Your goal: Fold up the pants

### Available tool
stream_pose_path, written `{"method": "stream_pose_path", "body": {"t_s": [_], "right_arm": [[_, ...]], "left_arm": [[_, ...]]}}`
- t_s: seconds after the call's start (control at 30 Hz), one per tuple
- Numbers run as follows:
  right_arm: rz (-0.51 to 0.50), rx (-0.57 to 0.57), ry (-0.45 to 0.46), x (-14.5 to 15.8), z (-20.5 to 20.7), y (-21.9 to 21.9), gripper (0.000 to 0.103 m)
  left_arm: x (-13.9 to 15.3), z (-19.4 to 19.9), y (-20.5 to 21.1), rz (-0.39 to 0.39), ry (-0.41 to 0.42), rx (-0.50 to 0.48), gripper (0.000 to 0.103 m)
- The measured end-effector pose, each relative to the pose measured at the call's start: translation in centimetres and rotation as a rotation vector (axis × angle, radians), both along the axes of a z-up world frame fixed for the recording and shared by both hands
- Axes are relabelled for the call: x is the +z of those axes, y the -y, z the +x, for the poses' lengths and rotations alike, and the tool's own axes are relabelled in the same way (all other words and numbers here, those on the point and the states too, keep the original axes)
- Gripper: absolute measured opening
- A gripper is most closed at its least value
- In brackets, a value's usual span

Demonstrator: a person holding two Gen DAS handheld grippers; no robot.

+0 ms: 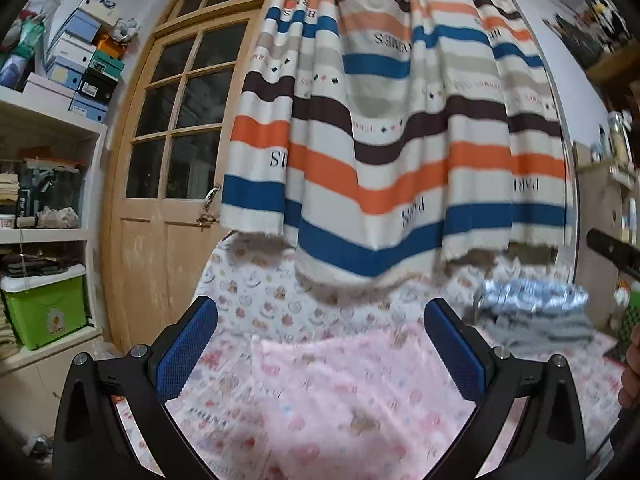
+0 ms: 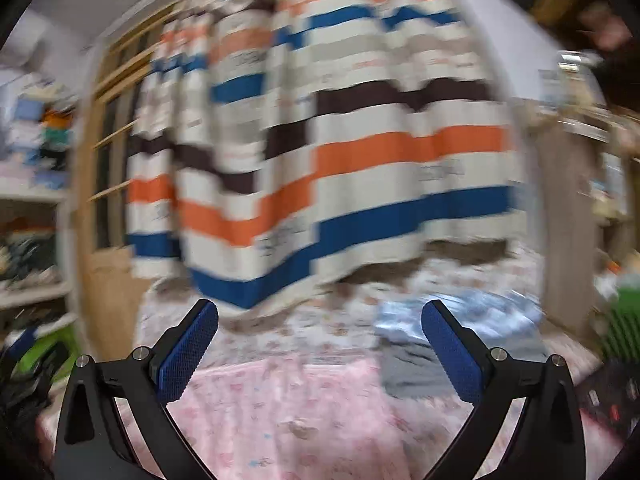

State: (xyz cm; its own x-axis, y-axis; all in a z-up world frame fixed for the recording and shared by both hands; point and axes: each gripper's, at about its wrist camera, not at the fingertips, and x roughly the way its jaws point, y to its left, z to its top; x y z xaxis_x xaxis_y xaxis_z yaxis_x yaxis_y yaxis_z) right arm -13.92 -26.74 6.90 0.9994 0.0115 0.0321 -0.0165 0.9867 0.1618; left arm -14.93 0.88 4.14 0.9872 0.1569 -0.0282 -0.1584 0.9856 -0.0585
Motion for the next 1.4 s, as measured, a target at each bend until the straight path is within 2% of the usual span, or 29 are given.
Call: {"method": "stream_pose_path", "body": {"t_s": [0.03,0.13,0.2,0.37,0.53,0.67,0.83,0.97,1.0,1.1,1.23,1.3,1.4], "right_arm": [[0.009,-0.026,-0.007,-0.6,-0.3,-0.1,0.102],[-0.02,-0.011,-0.043,-2.2,-0.8,-0.5,0.102],[-0.081,-0.013,-0.053,-3.2,-1.3,-1.3,0.102],[-0.211,-0.057,-0.069,-5.1,-2.3,-3.5,0.102],[-0.249,-0.035,-0.091,-7.4,-3.0,-4.8,0.102],[-0.233,0.028,-0.158,-9.1,-2.9,-5.5,0.102],[-0.128,0.179,-0.217,-11.2,-2.7,-5.9,0.101],[-0.146,0.272,-0.242,-12.5,-2.6,-8.3,0.092],[-0.149,0.297,-0.266,-12.9,-2.4,-9.0,0.084],[-0.128,0.419,-0.293,-13.6,-2.5,-10.8,0.078],[-0.174,0.511,-0.309,-14.5,-3.2,-13.8,0.067],[-0.189,0.559,-0.327,-15.0,-3.3,-15.1,0.057],[-0.198,0.612,-0.356,-15.8,-3.4,-16.6,0.051]], "left_arm": [[-0.5,-0.3,0.2,0.022,0.001,0.014,0.103],[-1.8,-1.4,0.6,0.081,0.008,0.04,0.103],[-2.5,-1.9,0.2,0.069,-0.004,0.017,0.103],[-4.1,-3.3,-1.0,-0.022,-0.027,-0.052,0.103],[-5.7,-4.7,-0.9,0.031,-0.046,0.031,0.103],[-6.3,-7.0,-1.6,-0.013,-0.042,-0.031,0.103],[-6.7,-8.6,-2.4,-0.018,-0.057,-0.019,0.103],[-7.5,-8.6,-3.6,-0.046,-0.079,0.014,0.103],[-7.7,-8.4,-4.1,-0.061,-0.091,0.023,0.103],[-8.5,-8.5,-5.4,-0.096,-0.118,0.034,0.103],[-9.5,-8.9,-6.8,-0.09,-0.147,0.094,0.103],[-10.0,-9.0,-7.3,-0.088,-0.159,0.121,0.103],[-10.4,-9.2,-8.0,-0.11,-0.168,0.136,0.103]]}}
